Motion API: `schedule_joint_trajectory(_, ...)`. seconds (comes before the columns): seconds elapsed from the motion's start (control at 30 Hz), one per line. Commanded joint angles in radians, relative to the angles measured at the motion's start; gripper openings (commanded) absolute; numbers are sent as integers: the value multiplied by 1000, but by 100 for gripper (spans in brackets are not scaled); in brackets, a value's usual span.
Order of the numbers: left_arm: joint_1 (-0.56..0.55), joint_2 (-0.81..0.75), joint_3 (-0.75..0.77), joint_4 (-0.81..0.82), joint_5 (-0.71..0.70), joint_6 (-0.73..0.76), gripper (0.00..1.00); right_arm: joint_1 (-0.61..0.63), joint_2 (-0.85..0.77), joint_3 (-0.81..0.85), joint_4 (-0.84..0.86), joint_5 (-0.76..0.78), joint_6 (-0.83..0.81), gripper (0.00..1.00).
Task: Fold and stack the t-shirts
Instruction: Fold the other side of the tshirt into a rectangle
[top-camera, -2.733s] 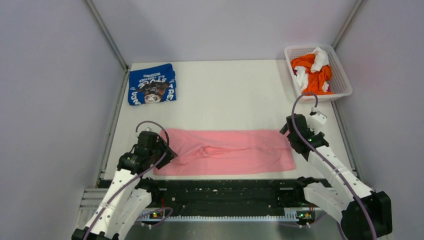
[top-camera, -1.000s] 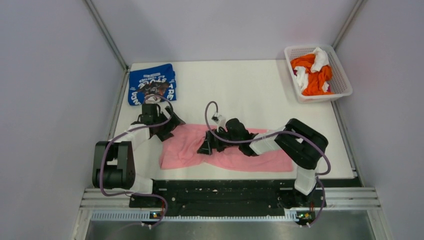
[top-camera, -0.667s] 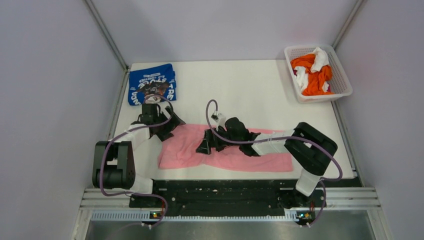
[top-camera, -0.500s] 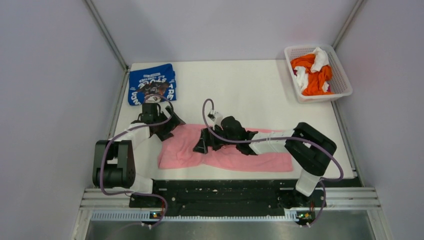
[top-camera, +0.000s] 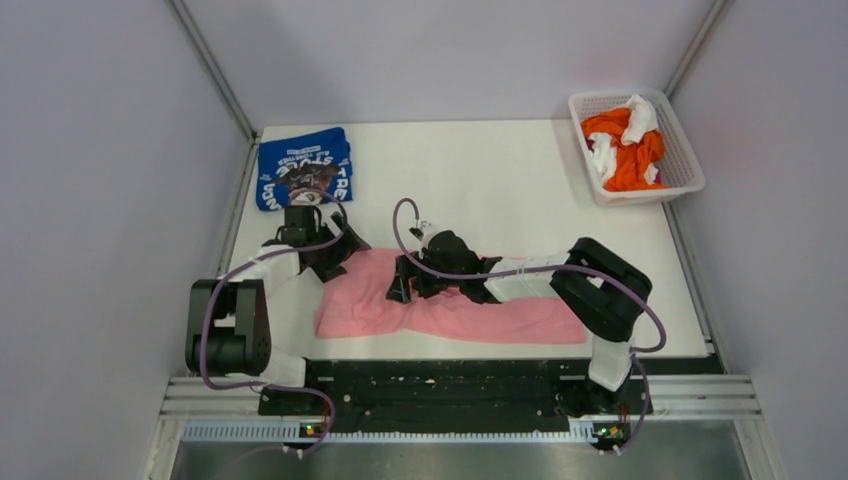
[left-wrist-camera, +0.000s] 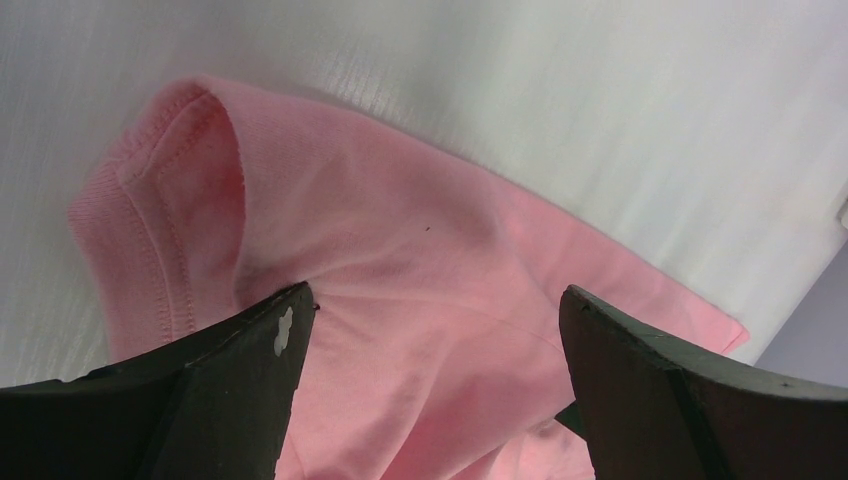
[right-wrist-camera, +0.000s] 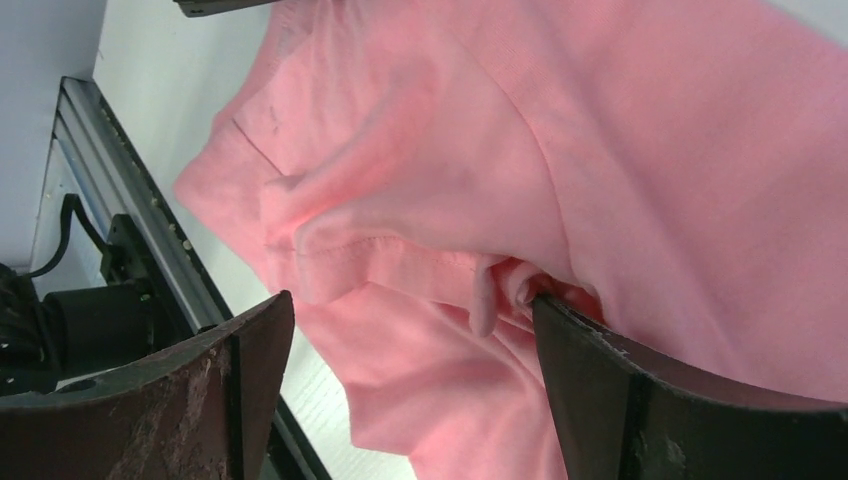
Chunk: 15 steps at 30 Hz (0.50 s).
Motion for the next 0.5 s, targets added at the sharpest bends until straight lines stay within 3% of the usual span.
schedule_joint_trajectory(0.0,3,27,12,-29,-19,29,97,15,25,58,2,16,-17,87)
schedule_joint_trajectory(0.17,3,33,14,-29,-11,29,96,19,49,85,-29,45,-17,82)
schedule_joint_trajectory(0.47,2,40,15,-33,-24,32,95,38,54,142,-176,206,-4,52)
